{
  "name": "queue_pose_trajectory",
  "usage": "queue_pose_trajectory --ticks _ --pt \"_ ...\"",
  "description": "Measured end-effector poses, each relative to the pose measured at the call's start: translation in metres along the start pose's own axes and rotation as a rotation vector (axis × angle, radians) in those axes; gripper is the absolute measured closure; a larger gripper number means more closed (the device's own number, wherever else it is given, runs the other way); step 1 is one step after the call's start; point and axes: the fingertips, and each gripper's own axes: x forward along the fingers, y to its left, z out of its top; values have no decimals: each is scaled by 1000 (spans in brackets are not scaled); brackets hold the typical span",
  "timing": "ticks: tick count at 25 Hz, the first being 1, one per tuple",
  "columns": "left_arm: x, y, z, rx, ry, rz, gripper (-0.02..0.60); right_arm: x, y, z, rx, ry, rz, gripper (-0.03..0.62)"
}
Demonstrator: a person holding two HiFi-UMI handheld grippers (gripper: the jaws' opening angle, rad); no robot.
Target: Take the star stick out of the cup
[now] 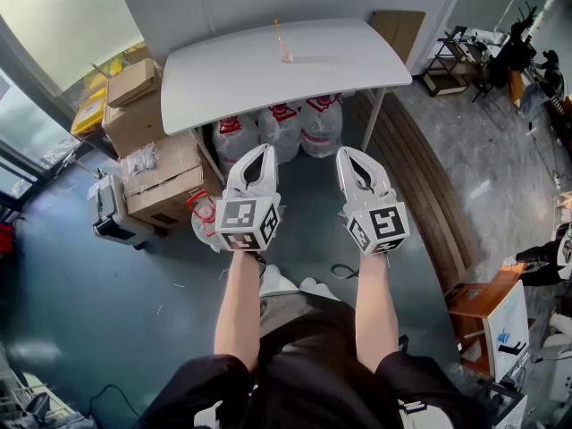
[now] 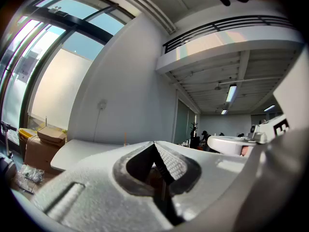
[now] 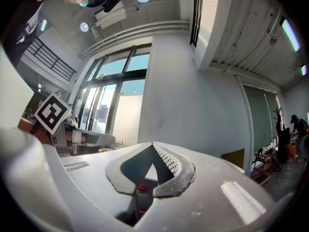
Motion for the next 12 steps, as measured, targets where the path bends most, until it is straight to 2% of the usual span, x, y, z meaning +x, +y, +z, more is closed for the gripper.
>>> queue_pose_trajectory --ticks 12 --pt "8 -26 -11 -6 9 13 580 -20 -25 -6 31 5 -2 588"
